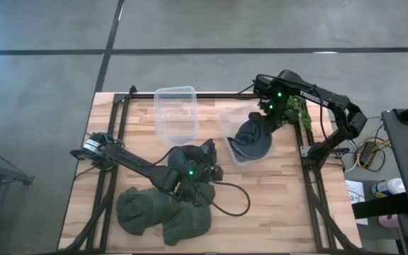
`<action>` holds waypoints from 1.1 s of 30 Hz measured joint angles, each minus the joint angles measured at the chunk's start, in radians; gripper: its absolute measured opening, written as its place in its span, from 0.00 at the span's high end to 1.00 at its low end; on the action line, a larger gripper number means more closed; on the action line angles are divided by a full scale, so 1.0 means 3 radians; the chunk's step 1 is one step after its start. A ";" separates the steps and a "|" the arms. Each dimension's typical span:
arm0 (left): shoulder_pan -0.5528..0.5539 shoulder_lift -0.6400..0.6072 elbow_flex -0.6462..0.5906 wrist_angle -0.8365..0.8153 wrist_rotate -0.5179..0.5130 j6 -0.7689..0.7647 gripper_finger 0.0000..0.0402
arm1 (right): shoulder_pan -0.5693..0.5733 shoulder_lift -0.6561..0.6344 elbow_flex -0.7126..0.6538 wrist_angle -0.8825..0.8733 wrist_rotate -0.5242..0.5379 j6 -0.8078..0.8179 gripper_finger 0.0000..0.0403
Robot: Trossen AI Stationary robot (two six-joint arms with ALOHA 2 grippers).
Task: Pick & Place hat
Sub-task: Put the left blue cap into the right transparent bin, then put the blue cap into the right transparent bin
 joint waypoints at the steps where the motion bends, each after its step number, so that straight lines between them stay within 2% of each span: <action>1: 0.0006 -0.0001 0.0000 0.0000 0.0006 0.0000 0.74 | 0.0000 -0.0010 0.0000 0.0001 0.0002 0.0002 0.95; 10: 0.0031 -0.0003 0.0000 -0.0001 0.0115 0.0001 0.74 | 0.0005 -0.0012 -0.0003 0.0010 0.0325 -0.0004 0.77; 19: 0.0031 -0.0003 0.0000 -0.0002 0.0114 0.0003 0.74 | 0.0010 -0.0127 0.0170 0.0015 0.0414 -0.0039 0.59; 26: 0.0033 -0.0003 -0.0001 -0.0074 0.0036 0.0008 0.74 | 0.0045 -0.0319 0.0649 0.0023 0.1226 -0.0502 0.57; 29: 0.0033 -0.0005 -0.0001 -0.0073 0.0025 -0.0017 0.74 | 0.0200 -0.0383 0.0807 0.0039 0.1312 -0.0899 0.58; 33: 0.0048 -0.0092 -0.0004 -0.0180 0.0151 -0.0123 0.75 | 0.0526 -0.0469 0.0876 0.0053 0.1300 -0.1007 0.61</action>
